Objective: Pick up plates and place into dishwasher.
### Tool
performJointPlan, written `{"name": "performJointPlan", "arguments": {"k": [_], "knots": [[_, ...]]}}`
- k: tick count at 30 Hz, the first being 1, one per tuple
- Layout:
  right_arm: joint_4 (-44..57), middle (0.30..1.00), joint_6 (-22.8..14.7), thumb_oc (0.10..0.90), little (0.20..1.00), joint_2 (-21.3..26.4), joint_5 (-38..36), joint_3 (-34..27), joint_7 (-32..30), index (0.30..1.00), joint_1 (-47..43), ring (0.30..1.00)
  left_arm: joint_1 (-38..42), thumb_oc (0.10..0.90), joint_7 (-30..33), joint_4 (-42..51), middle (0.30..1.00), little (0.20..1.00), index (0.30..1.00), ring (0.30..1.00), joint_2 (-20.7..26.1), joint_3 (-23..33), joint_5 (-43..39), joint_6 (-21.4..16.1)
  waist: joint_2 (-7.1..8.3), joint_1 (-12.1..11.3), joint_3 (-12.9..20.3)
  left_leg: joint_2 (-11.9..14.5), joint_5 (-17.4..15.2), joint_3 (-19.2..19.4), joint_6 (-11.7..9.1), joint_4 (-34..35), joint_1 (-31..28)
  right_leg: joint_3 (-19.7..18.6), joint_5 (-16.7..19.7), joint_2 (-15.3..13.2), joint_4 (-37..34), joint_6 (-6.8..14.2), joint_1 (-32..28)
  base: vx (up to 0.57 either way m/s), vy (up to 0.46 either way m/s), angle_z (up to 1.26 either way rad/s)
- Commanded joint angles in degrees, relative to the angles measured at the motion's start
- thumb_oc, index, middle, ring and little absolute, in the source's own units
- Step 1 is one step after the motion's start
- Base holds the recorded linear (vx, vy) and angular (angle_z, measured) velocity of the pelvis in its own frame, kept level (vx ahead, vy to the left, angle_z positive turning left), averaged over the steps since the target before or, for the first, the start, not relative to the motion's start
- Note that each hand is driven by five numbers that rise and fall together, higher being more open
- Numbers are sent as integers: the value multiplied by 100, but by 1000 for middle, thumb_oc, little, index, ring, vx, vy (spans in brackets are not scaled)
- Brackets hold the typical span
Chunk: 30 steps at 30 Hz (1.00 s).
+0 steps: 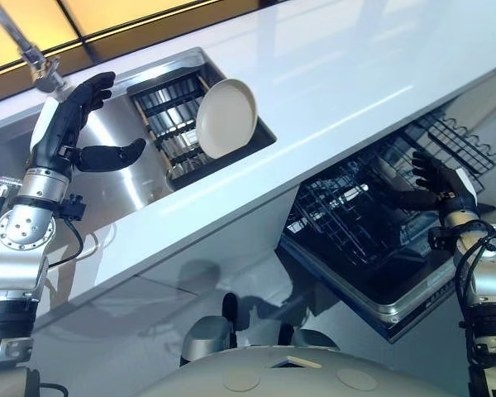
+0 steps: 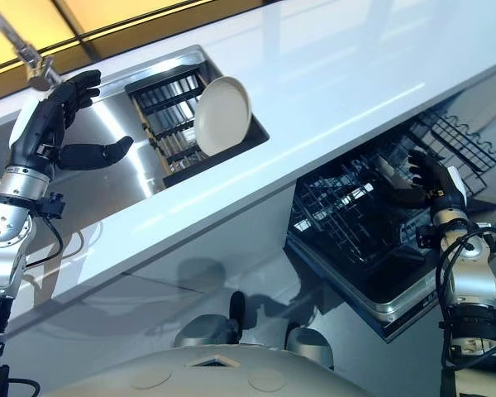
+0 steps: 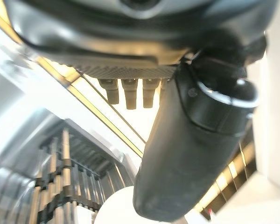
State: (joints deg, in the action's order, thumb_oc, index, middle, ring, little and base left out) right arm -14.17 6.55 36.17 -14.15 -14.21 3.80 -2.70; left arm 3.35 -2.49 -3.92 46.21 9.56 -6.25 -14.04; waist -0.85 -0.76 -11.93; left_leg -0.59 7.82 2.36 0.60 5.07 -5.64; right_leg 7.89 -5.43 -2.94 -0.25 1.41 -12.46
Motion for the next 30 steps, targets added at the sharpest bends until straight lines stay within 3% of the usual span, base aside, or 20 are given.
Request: {"name": "performJointPlan", "arguments": {"k": [1,7,9,15,22,30], "knots": [[749,900,-941,800,900,150,-507,-255,-162,900,-180,900,855,800,489,40,900,900,900,900,512,233,536,-505,-19,247,665,-72,-888,318,-160,-378,-240,23,318,-47,68,342,369,-129,192,-18],[1221,900,-1154,800,900,-147,-787,15,380,900,-112,900,1512,800,677,-480,900,900,900,900,990,-121,681,-202,-97,510,707,-156,-975,534,-50,-387,-292,-231,395,-55,123,381,500,-67,140,-29],[1372,900,-1184,800,900,-168,-911,143,830,900,-46,900,1804,800,607,-735,900,900,900,900,1112,-339,670,-127,-127,633,713,-189,-985,616,-17,-341,-309,-342,442,-55,125,419,569,-70,137,-24],[1562,900,-1013,800,900,-261,-1377,609,1808,900,95,900,2526,800,406,-1427,900,900,900,900,1427,-1002,987,87,-197,865,730,-253,-970,844,68,-195,-307,-613,597,-63,149,534,826,-65,123,-34],[1696,900,-988,800,900,-500,-1286,1352,2694,900,384,900,3367,800,309,-2135,900,900,900,900,1823,-1877,1310,427,-264,1094,701,-318,-1025,1159,174,-184,-268,-827,771,-98,235,656,1089,-55,90,-30],[1965,900,-978,800,900,-695,-1577,2158,2503,900,545,900,4081,800,67,-2749,900,900,900,900,1784,-2612,1219,787,-281,1239,607,-378,-1149,1398,291,-348,-180,-963,863,-182,506,771,1356,-25,72,-28]]}}
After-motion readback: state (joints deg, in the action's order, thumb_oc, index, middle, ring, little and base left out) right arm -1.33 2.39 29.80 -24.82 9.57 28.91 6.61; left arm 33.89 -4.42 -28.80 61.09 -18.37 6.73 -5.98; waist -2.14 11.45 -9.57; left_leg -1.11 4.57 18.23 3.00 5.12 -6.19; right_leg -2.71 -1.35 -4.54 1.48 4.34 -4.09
